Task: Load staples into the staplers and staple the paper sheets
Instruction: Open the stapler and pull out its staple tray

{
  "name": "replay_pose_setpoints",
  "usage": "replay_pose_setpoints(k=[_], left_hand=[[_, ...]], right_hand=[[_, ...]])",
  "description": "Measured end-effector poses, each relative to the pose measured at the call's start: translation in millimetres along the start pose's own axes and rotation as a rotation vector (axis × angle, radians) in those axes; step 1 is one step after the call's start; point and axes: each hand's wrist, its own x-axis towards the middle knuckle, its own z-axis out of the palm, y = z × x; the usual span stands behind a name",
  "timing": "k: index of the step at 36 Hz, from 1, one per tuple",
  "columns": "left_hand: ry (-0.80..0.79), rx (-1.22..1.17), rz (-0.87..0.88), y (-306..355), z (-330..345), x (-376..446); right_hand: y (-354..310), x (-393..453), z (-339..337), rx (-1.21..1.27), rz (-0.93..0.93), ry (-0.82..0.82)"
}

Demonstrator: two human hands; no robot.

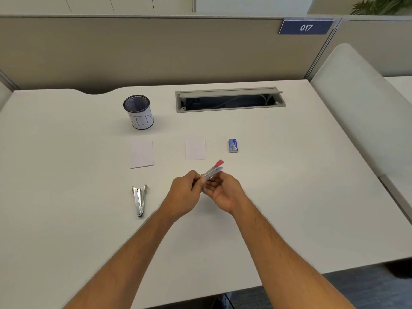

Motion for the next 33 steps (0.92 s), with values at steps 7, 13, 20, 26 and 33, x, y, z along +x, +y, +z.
replay_pose_setpoints(k=[7,13,20,26,33], left_hand=[[0.025,0.226,0.232,12.0,4.5,-7.4],[0.072,0.353,0.274,13.0,6.2,-8.7],[0.178,0.401,0.404,14.8,4.2,-15.3],[0.044,0.399,0.29,4.4,10.5,-7.4],[0.109,0.227,0.125,3.6,10.5,-2.6]], right_hand=[[4.9,-4.5,6.2,0.195,0.001,-0.014],[5.5,-6.4,10.0,0.198,-0.007,-0.012],[4.8,-8.0,8.0,0.215,-0.002,-0.031],[9.7,-8.6,6.5,0.199,-0.008,-0.038],[10.3,-7.4,5.5,0.152,-0.014,-0.093]])
